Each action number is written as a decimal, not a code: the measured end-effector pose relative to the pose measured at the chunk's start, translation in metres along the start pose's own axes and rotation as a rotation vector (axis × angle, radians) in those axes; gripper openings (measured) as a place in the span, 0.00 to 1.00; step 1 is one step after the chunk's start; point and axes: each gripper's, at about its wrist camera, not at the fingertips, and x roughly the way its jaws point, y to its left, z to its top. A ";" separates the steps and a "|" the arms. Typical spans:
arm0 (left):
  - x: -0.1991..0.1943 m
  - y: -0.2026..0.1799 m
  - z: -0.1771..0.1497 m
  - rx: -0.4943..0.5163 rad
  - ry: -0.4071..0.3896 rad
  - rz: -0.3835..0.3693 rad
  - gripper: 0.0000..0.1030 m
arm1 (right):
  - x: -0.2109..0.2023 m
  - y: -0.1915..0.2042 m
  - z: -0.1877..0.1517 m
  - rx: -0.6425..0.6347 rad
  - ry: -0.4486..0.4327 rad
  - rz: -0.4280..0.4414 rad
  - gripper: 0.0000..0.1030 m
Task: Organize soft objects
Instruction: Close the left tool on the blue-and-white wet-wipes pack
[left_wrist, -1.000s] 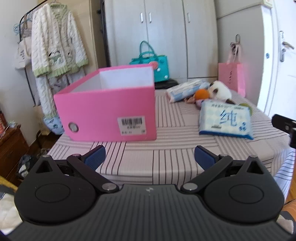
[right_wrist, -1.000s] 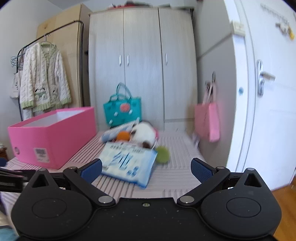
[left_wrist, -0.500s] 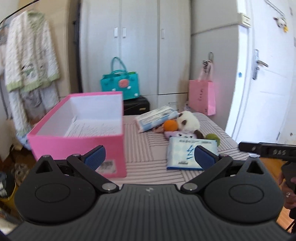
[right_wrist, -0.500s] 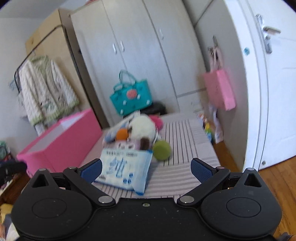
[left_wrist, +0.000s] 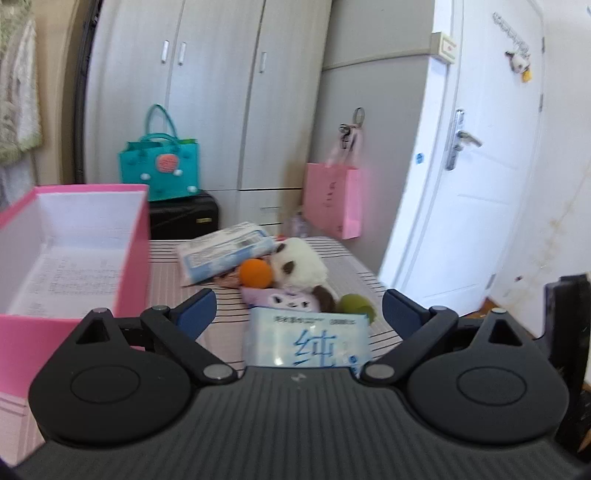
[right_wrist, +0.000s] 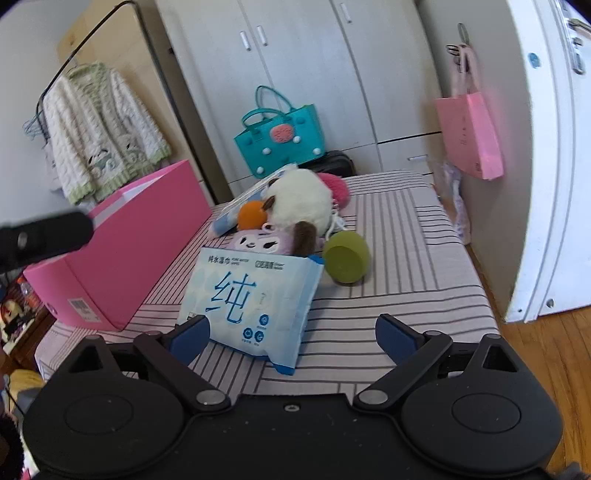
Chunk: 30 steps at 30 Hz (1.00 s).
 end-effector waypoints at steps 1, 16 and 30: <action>0.006 0.000 0.000 0.009 0.004 -0.005 0.91 | 0.002 0.001 0.000 -0.008 -0.002 0.009 0.94; 0.077 0.014 -0.014 0.016 0.201 0.066 0.89 | 0.031 0.008 -0.002 -0.014 0.016 0.050 0.90; 0.093 0.024 -0.028 -0.073 0.270 -0.057 0.46 | 0.030 0.004 0.000 0.018 0.027 0.018 0.46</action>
